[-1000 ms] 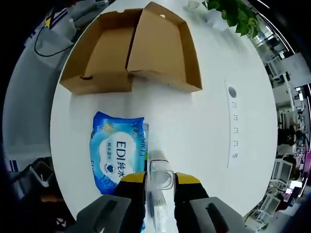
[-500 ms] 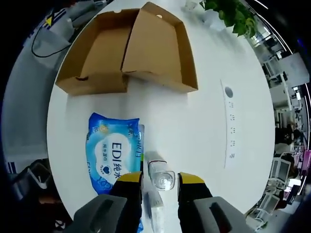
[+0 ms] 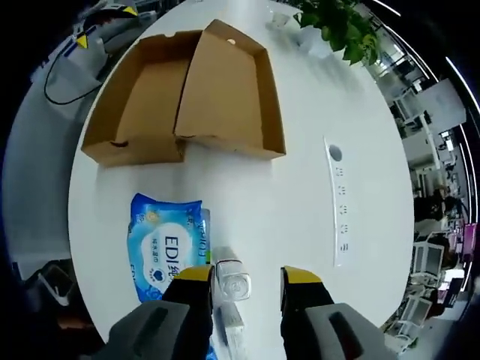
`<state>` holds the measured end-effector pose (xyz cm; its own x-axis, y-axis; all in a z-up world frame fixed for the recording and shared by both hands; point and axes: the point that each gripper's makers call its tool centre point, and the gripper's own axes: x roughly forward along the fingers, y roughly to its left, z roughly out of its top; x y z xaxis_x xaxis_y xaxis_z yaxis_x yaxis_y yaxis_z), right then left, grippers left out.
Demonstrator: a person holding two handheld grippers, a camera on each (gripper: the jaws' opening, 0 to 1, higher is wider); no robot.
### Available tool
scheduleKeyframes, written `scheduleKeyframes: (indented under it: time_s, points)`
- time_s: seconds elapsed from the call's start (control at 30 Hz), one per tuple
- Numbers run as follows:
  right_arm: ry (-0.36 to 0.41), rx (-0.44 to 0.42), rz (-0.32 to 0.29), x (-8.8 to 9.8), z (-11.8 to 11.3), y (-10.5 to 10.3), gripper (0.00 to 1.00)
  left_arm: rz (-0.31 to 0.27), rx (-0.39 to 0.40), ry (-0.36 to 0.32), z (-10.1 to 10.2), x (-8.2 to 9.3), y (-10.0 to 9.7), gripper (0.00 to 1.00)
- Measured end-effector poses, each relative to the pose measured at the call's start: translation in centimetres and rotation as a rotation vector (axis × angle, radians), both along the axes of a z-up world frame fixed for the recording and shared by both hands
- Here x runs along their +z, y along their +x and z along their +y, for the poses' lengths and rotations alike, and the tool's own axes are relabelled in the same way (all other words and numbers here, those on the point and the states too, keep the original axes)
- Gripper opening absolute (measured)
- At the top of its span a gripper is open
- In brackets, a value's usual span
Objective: Operate the shoe box by opening the lid, removing the specified soft item, and placing it in the target area until the item is outside and the box remains undamaged.
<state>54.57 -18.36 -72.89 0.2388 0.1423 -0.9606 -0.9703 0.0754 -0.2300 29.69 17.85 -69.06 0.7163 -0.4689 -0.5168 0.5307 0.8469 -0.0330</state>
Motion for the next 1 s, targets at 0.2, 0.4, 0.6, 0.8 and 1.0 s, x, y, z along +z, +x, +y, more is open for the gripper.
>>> scheduleKeyframes:
  time_s: [0.2, 0.4, 0.6, 0.8, 1.0]
  points:
    - [0.085, -0.080, -0.015, 0.6, 1.4, 0.9, 0.34, 0.027, 0.039, 0.023, 0.8, -1.0, 0.7, 0.69]
    - [0.157, -0.151, -0.022, 0.9, 2.5, 1.8, 0.34, 0.050, 0.088, 0.004, 1.6, -1.6, 1.5, 0.59]
    - [0.234, -0.230, -0.010, 0.7, 3.8, 1.8, 0.33, 0.063, 0.112, -0.003, 2.2, -2.2, 2.1, 0.50]
    - [0.315, -0.350, -0.018, 0.6, 4.8, 2.1, 0.34, 0.083, 0.142, 0.007, 2.9, -3.1, 2.6, 0.42]
    - [0.355, -0.411, -0.036, 0.2, 5.5, 2.8, 0.33, 0.103, 0.184, -0.012, 3.4, -3.8, 3.5, 0.30]
